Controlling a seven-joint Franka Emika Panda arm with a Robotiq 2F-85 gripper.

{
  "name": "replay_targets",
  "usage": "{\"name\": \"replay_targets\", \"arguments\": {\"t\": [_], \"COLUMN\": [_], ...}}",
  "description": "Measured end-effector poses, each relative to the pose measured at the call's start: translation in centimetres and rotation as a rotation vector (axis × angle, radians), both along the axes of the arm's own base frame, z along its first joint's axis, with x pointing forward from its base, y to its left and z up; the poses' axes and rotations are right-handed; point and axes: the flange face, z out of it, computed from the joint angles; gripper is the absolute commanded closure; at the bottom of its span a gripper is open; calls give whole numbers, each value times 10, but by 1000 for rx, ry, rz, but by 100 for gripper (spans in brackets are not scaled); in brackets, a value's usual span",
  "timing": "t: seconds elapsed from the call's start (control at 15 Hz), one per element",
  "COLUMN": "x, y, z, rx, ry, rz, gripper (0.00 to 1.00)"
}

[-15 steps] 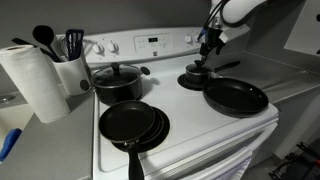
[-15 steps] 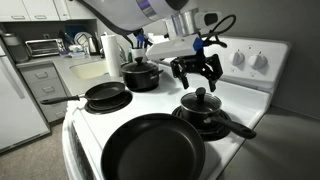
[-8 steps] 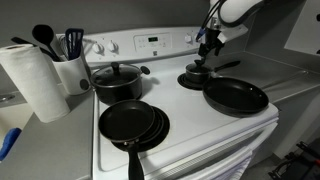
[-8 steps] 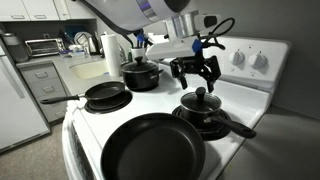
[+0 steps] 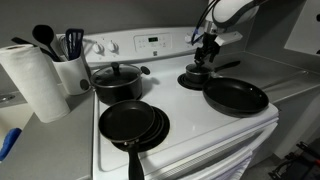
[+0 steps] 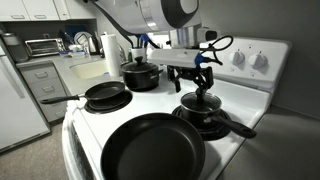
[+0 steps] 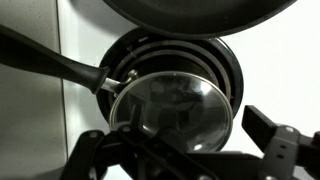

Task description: Remove the lid from the small pot and put it on the kitchen base top

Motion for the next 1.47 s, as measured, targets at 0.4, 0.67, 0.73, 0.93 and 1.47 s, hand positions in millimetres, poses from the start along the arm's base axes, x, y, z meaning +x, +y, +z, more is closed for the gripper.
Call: {"name": "replay_targets", "arguments": {"t": [0.4,0.67,0.73,0.93,1.47], "x": [14,22,23,27,39], "y": [1,2,2,3,-3], "z": [-10,-15,-15,-17,-15], "rx": [12,12,12,12,14], "ry": [0,0,-1,-2,-44], "rz": [13,17,18,19,26], "gripper": [0,0,0,0,0]}}
